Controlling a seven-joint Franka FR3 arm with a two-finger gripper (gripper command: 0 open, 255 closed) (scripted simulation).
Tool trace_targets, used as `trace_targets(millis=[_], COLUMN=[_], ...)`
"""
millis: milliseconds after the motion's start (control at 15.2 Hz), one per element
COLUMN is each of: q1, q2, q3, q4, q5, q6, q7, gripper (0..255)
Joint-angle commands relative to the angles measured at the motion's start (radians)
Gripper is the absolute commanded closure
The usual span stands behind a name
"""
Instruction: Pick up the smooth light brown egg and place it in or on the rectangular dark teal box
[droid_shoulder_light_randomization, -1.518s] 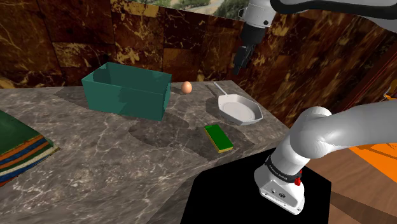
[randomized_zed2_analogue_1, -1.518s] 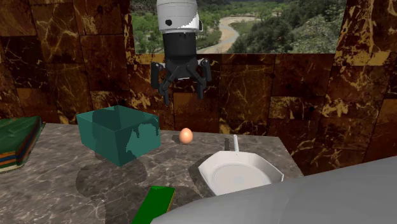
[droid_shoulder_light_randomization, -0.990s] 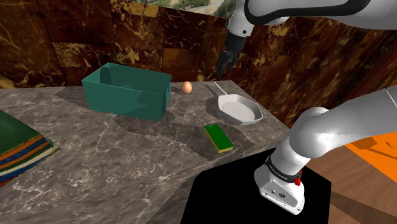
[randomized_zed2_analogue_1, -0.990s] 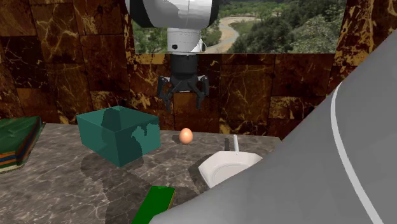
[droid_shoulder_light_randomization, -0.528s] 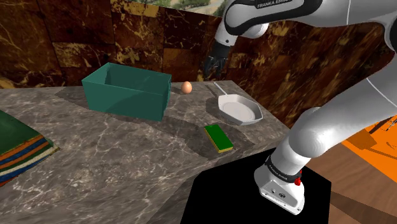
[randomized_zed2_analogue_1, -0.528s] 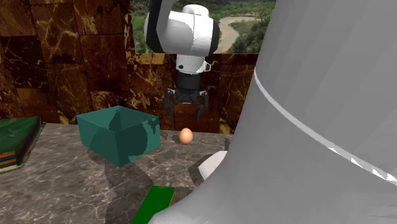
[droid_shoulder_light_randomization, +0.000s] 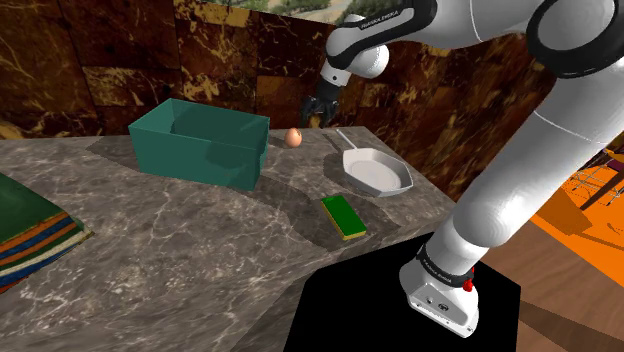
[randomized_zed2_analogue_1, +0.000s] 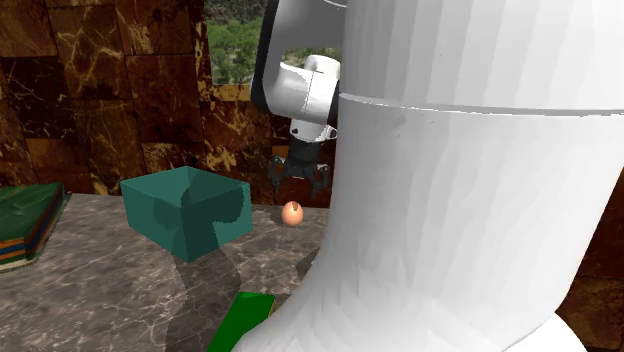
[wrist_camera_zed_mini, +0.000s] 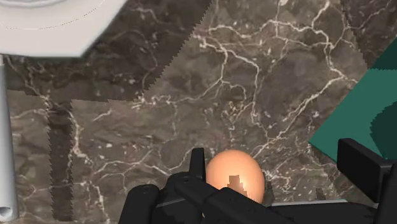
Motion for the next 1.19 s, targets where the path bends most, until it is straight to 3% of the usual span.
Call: trace_targets(millis=[0,264,792,1122], q1=[-0.004,-0.023,-0.015,-0.015], q2=[0.073,0.224,0.296,0.296], q3=[-0.008,-0.015,0.003,0.003], q4=[0.04,0.144,0.136,0.136], q5=[0.048,0.149,0.186,0.186], q6=[0.035,0.08,0.16,0.16], q7=[-0.011,-0.043,-0.065,-0.065], gripper=[0,0,0,0])
